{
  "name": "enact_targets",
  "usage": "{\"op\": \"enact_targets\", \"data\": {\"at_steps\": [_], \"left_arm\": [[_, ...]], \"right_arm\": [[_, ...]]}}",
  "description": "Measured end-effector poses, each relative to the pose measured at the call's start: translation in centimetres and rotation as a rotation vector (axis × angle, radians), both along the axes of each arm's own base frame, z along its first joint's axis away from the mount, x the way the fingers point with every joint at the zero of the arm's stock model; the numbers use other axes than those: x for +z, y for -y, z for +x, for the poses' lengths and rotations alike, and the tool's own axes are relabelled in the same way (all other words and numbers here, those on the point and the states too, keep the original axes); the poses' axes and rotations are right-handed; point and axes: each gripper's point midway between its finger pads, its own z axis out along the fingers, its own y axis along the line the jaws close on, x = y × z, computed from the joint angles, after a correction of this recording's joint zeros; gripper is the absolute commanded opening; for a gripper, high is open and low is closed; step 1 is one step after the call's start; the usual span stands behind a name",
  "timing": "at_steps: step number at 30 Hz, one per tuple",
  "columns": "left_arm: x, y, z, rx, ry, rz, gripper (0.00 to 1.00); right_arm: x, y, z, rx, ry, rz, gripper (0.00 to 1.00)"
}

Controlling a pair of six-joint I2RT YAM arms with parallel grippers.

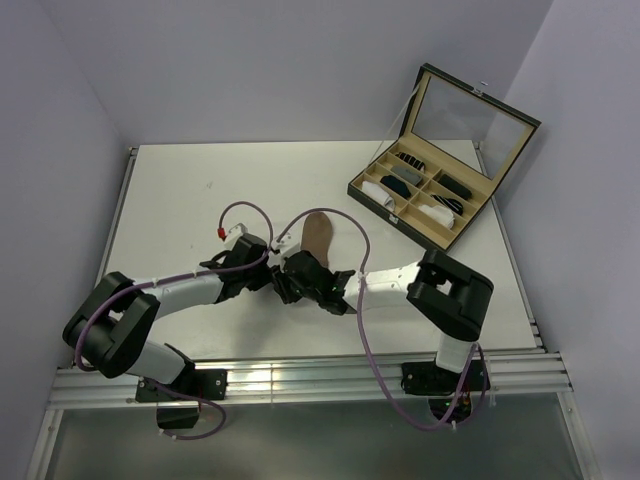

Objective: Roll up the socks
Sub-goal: Roll the sock at the center of the board.

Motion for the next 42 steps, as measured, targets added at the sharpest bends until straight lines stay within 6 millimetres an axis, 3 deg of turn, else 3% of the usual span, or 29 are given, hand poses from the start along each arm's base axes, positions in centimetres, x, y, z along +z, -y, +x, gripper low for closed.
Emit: {"op": "enact_targets", "data": {"at_steps": [13,26,29,31,33,38,39,41,42], "left_arm": [[-0.1,0.0,0.0,0.014,-0.012,-0.014,0.00],[-0.1,-0.5,0.4,0.041,-0.020,-0.026,0.00],[-0.1,-0.5,0.5,0.046,-0.021,-0.029,0.00],[-0.1,-0.6,0.5,0.049,-0.022,-0.030,0.02],[-0.1,-0.6,0.5,0.049,-0.021,-0.030,0.07],[0.1,-0.7,0.5,0.060,-0.018,-0.030,0.25],[0.2,-0.9,0.5,0.068,-0.016,-0.028,0.34],[0.4,-1.4,0.4,0.087,-0.003,-0.017,0.42],[0.7,-1.6,0.2,0.094,0.009,-0.019,0.53]], "right_arm": [[-1.8,-0.4,0.2,-0.016,0.000,-0.050,0.32],[-2.2,-0.5,0.9,-0.076,0.001,-0.102,0.38],[-2.5,-0.4,0.9,-0.087,0.002,-0.114,0.28],[-2.5,-0.4,1.0,-0.093,0.003,-0.118,0.11],[-2.5,-0.4,1.0,-0.099,0.003,-0.119,0.00],[-2.4,-0.5,0.9,-0.087,-0.008,-0.109,0.00],[-2.4,-0.6,1.0,-0.079,-0.019,-0.101,0.00],[-2.3,-0.8,0.8,-0.051,-0.045,-0.080,0.00],[-2.3,-0.9,0.7,-0.034,-0.068,-0.063,0.00]]}}
